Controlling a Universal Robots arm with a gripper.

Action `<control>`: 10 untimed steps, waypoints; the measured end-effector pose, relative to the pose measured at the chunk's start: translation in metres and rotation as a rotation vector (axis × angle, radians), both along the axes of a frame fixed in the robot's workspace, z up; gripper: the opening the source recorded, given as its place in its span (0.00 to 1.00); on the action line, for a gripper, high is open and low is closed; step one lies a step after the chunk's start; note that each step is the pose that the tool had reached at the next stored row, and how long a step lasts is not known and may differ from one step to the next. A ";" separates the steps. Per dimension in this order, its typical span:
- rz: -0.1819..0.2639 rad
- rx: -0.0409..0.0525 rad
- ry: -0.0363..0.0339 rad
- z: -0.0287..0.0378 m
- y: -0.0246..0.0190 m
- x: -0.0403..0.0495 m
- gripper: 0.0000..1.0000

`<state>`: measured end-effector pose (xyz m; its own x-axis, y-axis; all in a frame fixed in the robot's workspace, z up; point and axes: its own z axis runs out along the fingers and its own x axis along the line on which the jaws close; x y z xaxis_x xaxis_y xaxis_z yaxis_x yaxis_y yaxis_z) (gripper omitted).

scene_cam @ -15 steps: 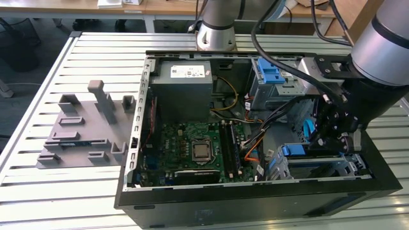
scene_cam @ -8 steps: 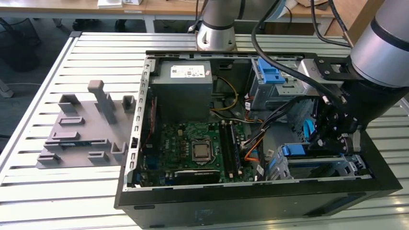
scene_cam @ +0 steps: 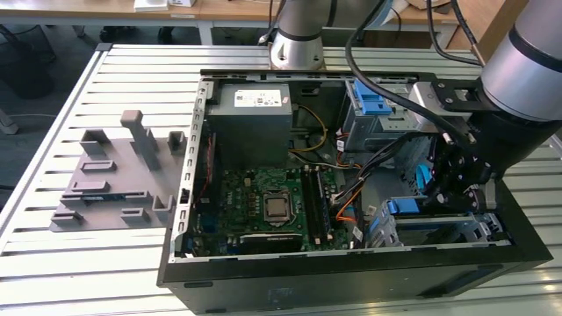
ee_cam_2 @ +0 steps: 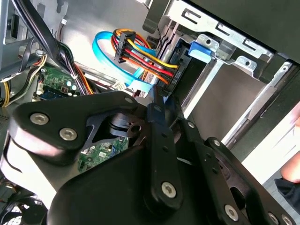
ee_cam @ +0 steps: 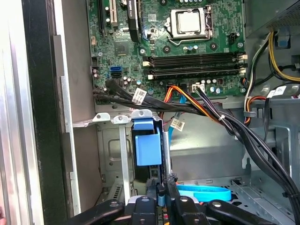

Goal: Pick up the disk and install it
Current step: 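Insert the second disk wire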

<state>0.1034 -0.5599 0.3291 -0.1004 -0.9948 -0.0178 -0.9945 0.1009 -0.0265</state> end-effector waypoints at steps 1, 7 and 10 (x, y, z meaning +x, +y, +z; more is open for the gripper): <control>0.000 0.0000 0.0000 0.0003 0.0000 0.0000 0.24; 0.000 0.0003 0.0006 0.0070 0.0000 -0.0001 0.24; 0.000 0.0003 0.0022 0.0119 0.0000 -0.0001 0.24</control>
<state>0.1033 -0.5599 0.3410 -0.1005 -0.9948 -0.0179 -0.9946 0.1010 -0.0243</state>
